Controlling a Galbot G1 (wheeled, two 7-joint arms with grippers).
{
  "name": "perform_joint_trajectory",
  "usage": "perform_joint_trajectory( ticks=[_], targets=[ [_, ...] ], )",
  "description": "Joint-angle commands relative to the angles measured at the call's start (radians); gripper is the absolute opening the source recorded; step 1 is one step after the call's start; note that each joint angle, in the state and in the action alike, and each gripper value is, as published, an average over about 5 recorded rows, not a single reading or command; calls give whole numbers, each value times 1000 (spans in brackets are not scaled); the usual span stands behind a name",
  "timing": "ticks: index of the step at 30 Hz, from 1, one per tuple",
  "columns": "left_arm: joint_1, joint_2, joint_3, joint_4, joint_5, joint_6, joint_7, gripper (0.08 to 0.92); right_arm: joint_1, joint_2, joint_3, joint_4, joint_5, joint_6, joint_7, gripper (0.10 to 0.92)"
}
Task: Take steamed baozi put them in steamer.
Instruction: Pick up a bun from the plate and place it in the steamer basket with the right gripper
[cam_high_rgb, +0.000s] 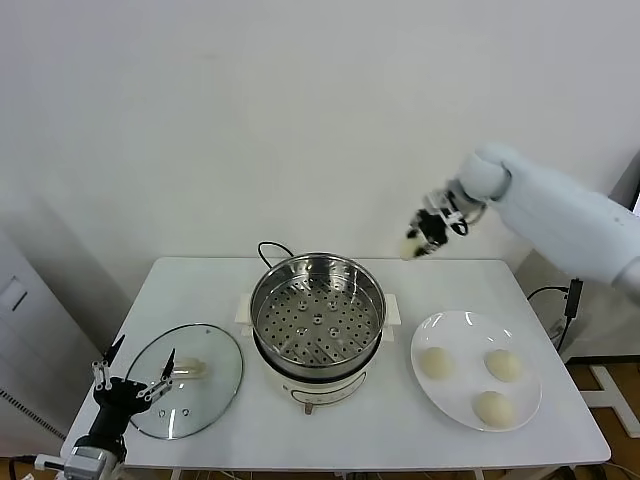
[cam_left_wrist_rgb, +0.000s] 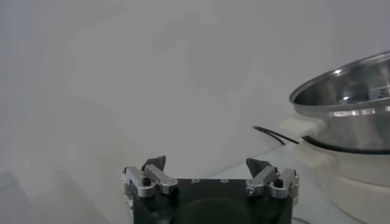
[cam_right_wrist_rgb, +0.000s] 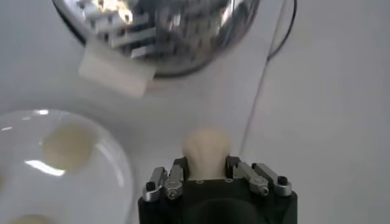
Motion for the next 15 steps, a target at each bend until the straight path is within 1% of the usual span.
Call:
perform_joint_trajectory(
  ticks=[1, 7, 12, 15],
  targets=[
    [-7, 8, -22, -6, -32, 6, 0, 823, 75, 234, -128, 80, -43, 193, -15, 396],
    [-3, 10, -35, -11, -46, 5, 1, 823, -45, 255, -105, 114, -208, 288, -1, 399],
    [-2, 11, -37, -12, -50, 3, 2, 823, -135, 246, -51, 76, -348, 389, -2, 399],
    [-3, 13, -37, -12, -51, 4, 2, 823, -169, 247, -17, 50, -392, 432, 2, 398]
  ],
)
